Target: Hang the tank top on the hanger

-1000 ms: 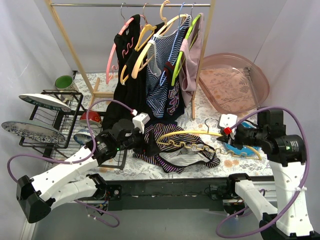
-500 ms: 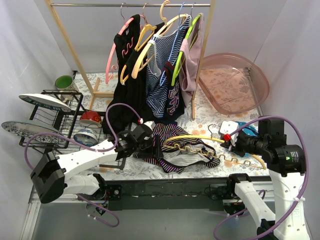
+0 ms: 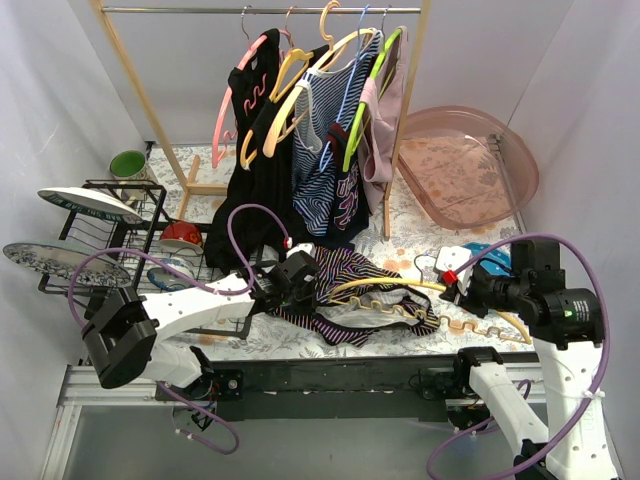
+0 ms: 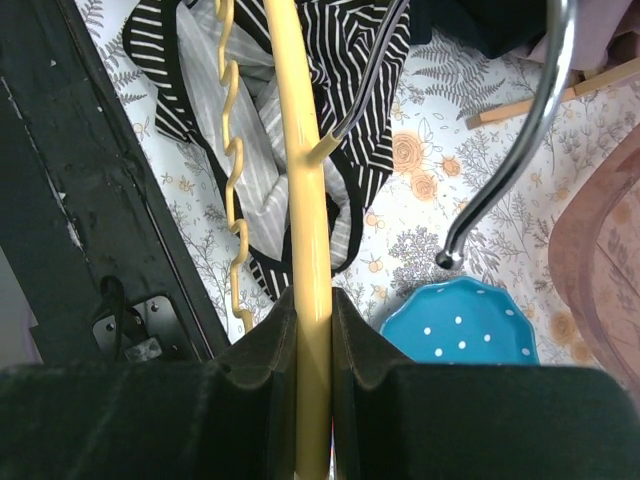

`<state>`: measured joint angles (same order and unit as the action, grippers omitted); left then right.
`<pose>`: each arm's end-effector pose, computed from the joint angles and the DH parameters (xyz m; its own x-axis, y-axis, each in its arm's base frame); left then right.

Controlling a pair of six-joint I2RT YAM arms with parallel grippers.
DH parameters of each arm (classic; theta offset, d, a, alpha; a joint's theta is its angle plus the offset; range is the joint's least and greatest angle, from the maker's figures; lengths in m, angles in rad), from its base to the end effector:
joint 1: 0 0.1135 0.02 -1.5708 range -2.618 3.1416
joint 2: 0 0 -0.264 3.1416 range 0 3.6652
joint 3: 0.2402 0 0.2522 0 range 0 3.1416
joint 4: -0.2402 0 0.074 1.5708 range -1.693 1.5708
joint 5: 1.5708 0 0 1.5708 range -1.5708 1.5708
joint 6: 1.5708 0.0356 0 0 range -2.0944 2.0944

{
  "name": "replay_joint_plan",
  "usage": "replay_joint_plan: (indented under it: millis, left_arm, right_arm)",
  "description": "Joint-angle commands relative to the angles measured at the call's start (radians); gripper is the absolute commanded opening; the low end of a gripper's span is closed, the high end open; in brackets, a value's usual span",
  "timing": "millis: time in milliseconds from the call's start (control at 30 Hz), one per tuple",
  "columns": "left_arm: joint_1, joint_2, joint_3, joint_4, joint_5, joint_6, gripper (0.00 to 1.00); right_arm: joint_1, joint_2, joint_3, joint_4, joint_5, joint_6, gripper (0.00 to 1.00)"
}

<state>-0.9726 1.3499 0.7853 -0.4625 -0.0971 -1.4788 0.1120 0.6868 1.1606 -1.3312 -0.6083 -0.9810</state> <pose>0.1480 -0.2111 0.1970 -0.8351 -0.5344 -0.1301 -0.4069 0.7595 -0.5075 0.0713 0.0285 0.3680 -0.0329 -0.6900 -0.7231 -0.8822 0.3601 -0.3035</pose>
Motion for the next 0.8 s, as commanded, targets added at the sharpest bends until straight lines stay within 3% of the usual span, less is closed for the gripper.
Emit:
replay_joint_plan:
  millis: [0,200,633,767]
  left_arm:
    - [-0.006,-0.032,0.038,0.004,-0.039,0.011,0.08]
    - [-0.005,-0.116,0.038,-0.031,-0.012,0.005,0.06]
    - [-0.005,-0.245,0.077,-0.059,0.186,0.003,0.07]
    - [-0.005,-0.247,0.115,-0.079,0.189,0.012,0.07]
  right_arm:
    - [0.008,0.006,-0.03,0.021,-0.021,-0.025,0.01]
    - [0.014,0.034,-0.062,0.023,-0.064,-0.044,0.01]
    - [0.015,0.155,-0.091,0.053,-0.174,-0.154,0.01]
    - [0.014,0.203,-0.087,0.035,-0.295,-0.215,0.01]
